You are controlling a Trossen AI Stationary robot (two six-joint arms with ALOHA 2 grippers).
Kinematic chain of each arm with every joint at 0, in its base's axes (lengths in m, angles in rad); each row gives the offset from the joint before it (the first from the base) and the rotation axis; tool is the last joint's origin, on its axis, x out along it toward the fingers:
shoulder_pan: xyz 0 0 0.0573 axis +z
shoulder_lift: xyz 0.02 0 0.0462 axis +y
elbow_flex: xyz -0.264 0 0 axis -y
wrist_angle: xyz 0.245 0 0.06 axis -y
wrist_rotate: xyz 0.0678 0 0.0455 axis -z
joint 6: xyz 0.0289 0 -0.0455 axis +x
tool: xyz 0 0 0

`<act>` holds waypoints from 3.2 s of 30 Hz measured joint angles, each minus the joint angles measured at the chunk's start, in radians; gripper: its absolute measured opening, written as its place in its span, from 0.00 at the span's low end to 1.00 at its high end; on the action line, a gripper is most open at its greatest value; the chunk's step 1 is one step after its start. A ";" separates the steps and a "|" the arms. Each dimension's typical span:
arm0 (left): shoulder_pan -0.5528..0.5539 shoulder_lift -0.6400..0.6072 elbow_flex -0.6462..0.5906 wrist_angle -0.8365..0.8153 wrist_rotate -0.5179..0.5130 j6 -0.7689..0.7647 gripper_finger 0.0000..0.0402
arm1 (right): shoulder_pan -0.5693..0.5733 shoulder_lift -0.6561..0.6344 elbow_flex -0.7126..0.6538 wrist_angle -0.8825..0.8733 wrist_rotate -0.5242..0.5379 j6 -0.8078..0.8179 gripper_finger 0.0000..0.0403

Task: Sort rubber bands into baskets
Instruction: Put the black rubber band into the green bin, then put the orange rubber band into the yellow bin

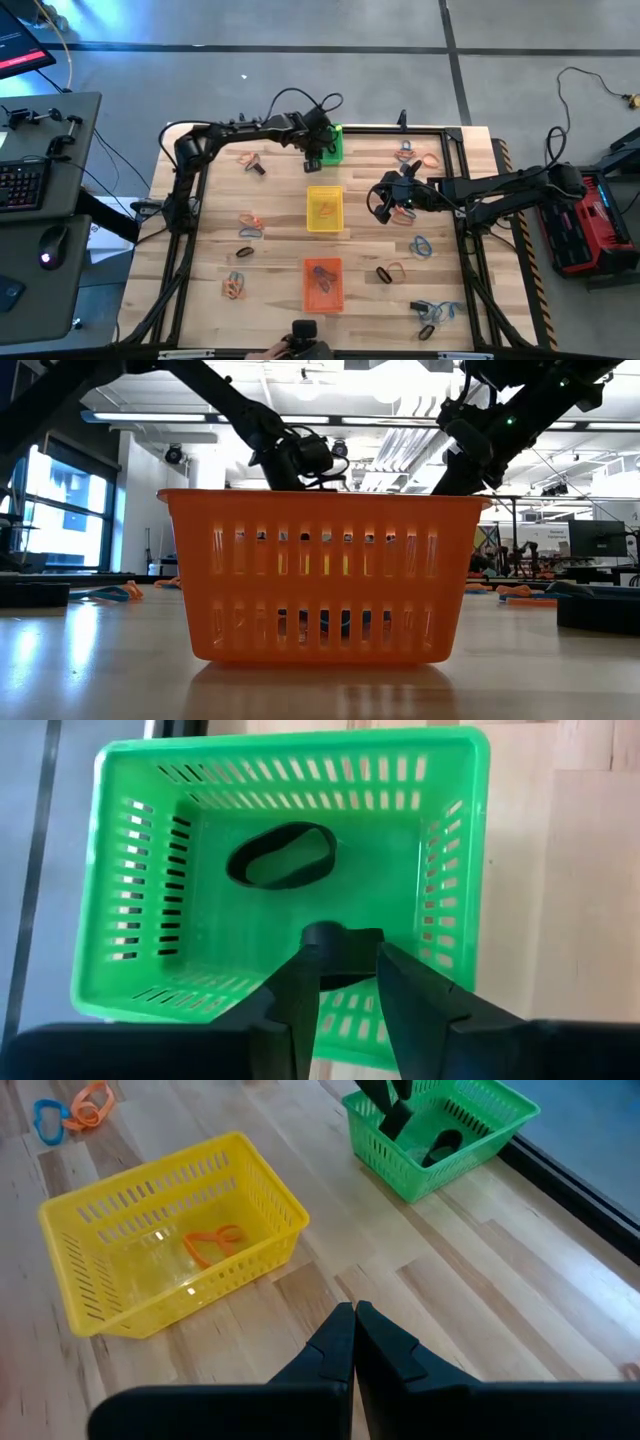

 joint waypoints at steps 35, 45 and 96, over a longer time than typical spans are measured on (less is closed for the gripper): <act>-0.047 -0.409 -0.530 0.647 0.139 -0.150 0.00 | -0.010 0.000 0.000 -0.084 0.135 0.003 0.00; -0.158 -0.733 -0.866 0.892 0.142 -0.303 0.00 | -0.139 0.000 0.000 -0.201 0.153 0.140 0.00; -0.372 -0.848 -1.233 1.313 0.108 -0.428 0.00 | -0.825 0.340 0.001 -0.240 0.037 0.167 0.17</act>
